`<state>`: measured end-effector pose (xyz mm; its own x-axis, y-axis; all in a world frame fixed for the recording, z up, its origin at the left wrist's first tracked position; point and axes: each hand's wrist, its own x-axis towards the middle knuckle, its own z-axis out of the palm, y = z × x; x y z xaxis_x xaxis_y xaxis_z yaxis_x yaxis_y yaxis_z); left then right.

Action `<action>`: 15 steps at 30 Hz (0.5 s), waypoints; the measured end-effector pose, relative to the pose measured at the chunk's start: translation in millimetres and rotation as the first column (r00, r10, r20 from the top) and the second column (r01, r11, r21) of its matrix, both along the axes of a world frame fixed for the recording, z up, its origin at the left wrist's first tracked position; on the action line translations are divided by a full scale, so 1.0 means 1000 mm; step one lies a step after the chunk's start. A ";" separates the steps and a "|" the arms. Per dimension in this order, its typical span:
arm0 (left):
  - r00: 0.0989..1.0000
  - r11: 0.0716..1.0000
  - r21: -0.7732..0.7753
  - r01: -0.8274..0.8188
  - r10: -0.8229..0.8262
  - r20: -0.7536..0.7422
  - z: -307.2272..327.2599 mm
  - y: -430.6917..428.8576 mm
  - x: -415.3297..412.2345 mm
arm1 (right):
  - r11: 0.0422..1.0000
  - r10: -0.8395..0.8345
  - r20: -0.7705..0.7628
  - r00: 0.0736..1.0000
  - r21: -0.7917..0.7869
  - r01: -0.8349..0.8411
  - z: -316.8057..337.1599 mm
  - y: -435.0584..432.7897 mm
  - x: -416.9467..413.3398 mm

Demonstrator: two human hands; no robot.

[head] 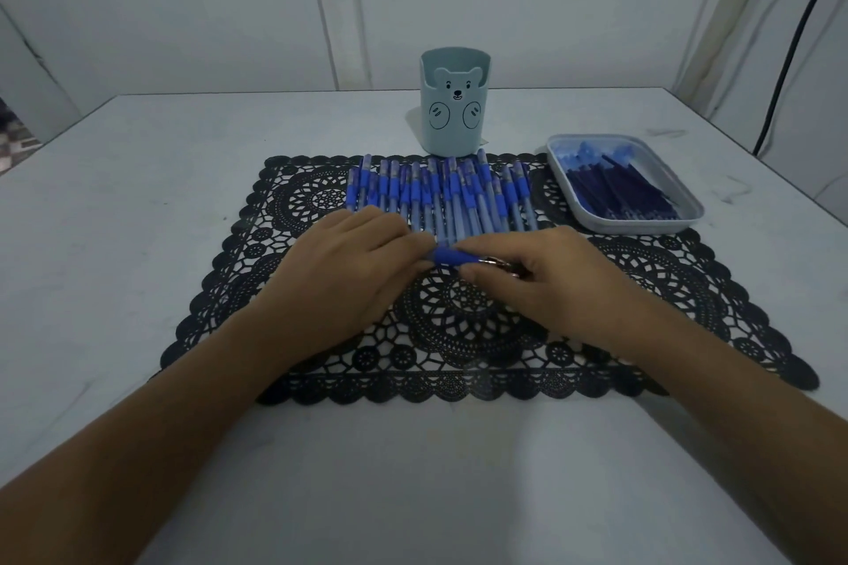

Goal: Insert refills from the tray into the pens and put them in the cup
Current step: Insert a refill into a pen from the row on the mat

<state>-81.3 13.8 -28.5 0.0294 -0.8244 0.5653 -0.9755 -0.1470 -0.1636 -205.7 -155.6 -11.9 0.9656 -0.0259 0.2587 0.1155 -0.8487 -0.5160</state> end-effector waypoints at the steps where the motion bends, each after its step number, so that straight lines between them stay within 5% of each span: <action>1: 0.999 1.000 0.011 -0.026 0.027 -0.020 0.000 0.000 0.000 | 0.999 -0.023 -0.043 0.999 -0.024 0.022 0.001 0.000 0.000; 7: 0.940 0.979 0.013 -0.206 0.201 -0.276 0.003 0.005 0.009 | 0.985 -0.141 -0.181 0.973 -0.129 0.119 0.009 -0.001 -0.006; 15: 0.886 0.975 0.053 -0.216 0.218 -0.408 -0.002 0.006 0.015 | 0.925 0.062 -0.052 0.997 -0.373 -0.076 -0.004 0.011 -0.008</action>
